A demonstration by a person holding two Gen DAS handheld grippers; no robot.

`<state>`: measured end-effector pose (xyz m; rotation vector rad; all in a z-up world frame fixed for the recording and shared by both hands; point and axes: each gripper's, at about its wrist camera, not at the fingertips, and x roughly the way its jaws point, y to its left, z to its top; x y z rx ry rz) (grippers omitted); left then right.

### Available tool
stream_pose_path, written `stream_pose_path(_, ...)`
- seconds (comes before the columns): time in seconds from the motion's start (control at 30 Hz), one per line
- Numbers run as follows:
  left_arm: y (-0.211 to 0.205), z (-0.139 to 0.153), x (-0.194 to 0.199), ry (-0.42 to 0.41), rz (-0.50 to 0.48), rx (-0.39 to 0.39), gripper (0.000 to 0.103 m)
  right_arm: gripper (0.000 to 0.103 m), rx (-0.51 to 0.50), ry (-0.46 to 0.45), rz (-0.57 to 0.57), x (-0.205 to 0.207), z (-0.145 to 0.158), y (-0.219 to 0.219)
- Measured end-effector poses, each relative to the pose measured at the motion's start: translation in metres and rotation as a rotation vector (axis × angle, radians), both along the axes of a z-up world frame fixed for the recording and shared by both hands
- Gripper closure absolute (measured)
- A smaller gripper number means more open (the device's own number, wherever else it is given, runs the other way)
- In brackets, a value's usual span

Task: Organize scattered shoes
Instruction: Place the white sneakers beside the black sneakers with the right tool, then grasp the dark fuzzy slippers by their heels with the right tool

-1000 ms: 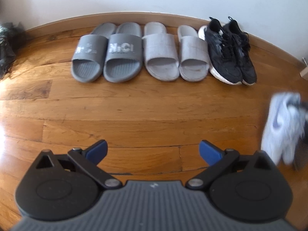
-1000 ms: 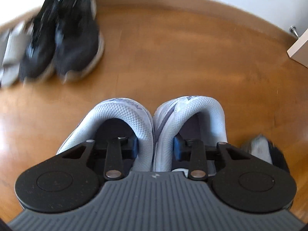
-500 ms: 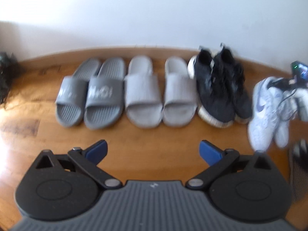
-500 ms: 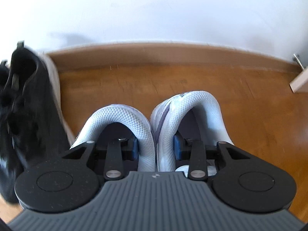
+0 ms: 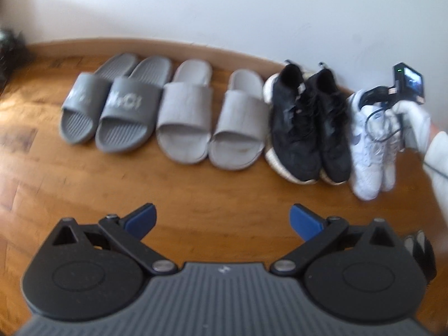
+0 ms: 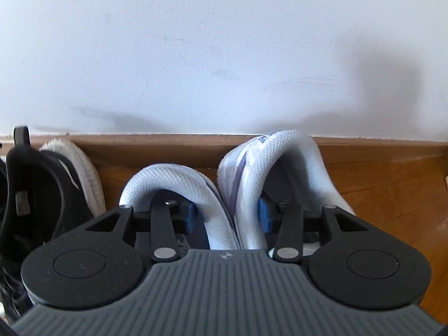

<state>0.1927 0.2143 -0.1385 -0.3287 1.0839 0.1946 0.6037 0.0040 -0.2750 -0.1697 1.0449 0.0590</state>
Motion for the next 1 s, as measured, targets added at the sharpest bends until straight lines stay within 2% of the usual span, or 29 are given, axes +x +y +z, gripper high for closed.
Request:
stream_pose_path(0.07,0.004,0.001,-0.002,0.013,0.023,0.008,0.0,0.042,0.03,-0.006,-0.028,-0.002,0.002,-0.001)
stream_pose_path(0.17,0.005,0.007,-0.003,-0.003,0.037,0.004,0.0,0.035,0.066,-0.046,-0.011,-0.014,0.01,-0.004)
stream_pose_path(0.2,0.003,0.01,-0.002,-0.012,0.035,0.003,0.0,0.034,0.076,-0.045,0.002,-0.016,0.012,-0.005)
stream_pose_path(0.23,-0.001,0.014,-0.001,-0.028,0.027,0.001,0.0,0.026,0.096,-0.035,0.024,-0.023,0.015,-0.007)
stream_pose_path(0.3,-0.01,0.02,0.002,-0.052,0.001,-0.006,0.0,0.022,0.138,-0.02,0.025,-0.034,0.02,-0.016)
stream_pose_path(0.4,-0.024,0.031,0.007,-0.085,-0.063,-0.016,0.0,0.018,0.199,-0.074,0.01,-0.071,0.037,-0.052)
stream_pose_path(0.47,-0.034,0.037,0.009,-0.106,-0.114,-0.022,0.0,0.018,0.226,-0.087,0.0,-0.113,0.047,-0.101)
stream_pose_path(0.53,-0.045,0.04,0.011,-0.136,-0.174,-0.036,0.0,0.018,0.201,-0.07,0.014,-0.15,0.054,-0.148)
stream_pose_path(0.6,-0.052,0.037,0.011,-0.153,-0.211,-0.054,0.0,0.018,0.14,-0.019,0.04,-0.186,0.058,-0.191)
stream_pose_path(0.63,-0.057,0.034,0.011,-0.157,-0.23,-0.07,0.0,0.018,0.123,0.071,0.059,-0.218,0.057,-0.227)
stream_pose_path(0.8,-0.073,0.01,0.009,-0.117,-0.263,-0.135,0.0,0.018,0.059,0.26,0.044,-0.291,0.033,-0.289)
stream_pose_path(0.87,-0.079,0.002,0.006,-0.09,-0.262,-0.155,0.0,0.018,0.052,0.281,-0.067,-0.304,0.018,-0.317)
stream_pose_path(0.93,-0.082,-0.002,0.005,-0.061,-0.261,-0.144,0.0,0.018,0.043,0.306,-0.155,-0.301,0.006,-0.329)
stream_pose_path(1.0,-0.084,-0.005,0.006,-0.014,-0.249,-0.121,0.0,0.017,0.017,0.361,-0.193,-0.299,-0.008,-0.337)
